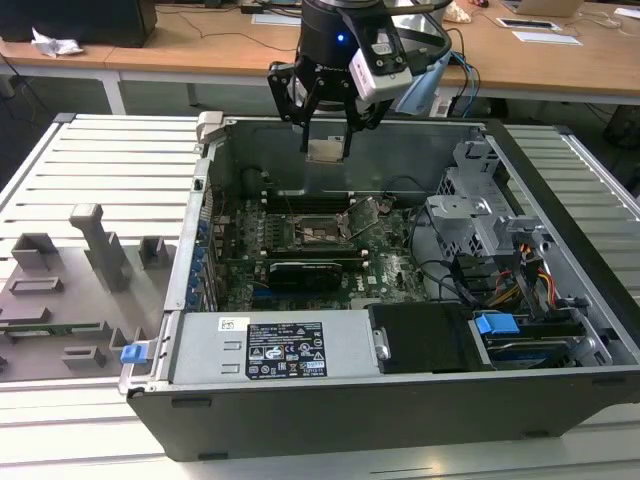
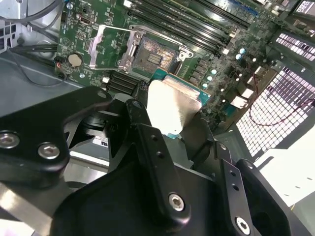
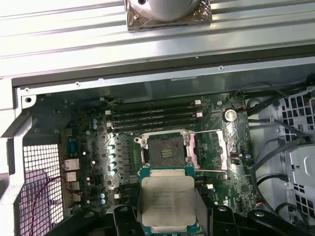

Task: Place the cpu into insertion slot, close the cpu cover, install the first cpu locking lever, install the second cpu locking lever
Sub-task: 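Place the cpu into insertion slot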

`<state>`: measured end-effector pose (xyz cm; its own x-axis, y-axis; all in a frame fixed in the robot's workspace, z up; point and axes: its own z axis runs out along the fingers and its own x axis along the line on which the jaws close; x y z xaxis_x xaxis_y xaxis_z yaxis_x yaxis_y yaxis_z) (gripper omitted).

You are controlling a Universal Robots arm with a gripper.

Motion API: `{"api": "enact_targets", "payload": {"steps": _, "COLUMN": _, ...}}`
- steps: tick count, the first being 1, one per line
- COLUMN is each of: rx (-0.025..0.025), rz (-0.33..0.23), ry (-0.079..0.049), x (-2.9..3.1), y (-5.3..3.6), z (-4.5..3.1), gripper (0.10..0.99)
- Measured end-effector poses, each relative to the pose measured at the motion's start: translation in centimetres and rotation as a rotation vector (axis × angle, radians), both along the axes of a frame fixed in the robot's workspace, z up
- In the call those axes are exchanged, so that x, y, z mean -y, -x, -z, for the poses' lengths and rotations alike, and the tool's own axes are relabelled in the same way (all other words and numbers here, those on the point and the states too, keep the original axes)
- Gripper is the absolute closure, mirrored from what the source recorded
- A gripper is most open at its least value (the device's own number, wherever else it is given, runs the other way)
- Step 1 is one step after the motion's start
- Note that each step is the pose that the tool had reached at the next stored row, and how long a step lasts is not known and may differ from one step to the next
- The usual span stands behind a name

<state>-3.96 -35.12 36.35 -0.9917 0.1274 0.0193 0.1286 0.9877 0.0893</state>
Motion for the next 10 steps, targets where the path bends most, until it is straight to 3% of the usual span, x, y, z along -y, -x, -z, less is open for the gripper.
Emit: {"api": "enact_targets", "payload": {"steps": 10, "rx": 0.0000, "rz": 0.044, "ry": 0.000, "x": 0.01, "y": 0.06, "z": 0.01, "gripper": 0.557}}
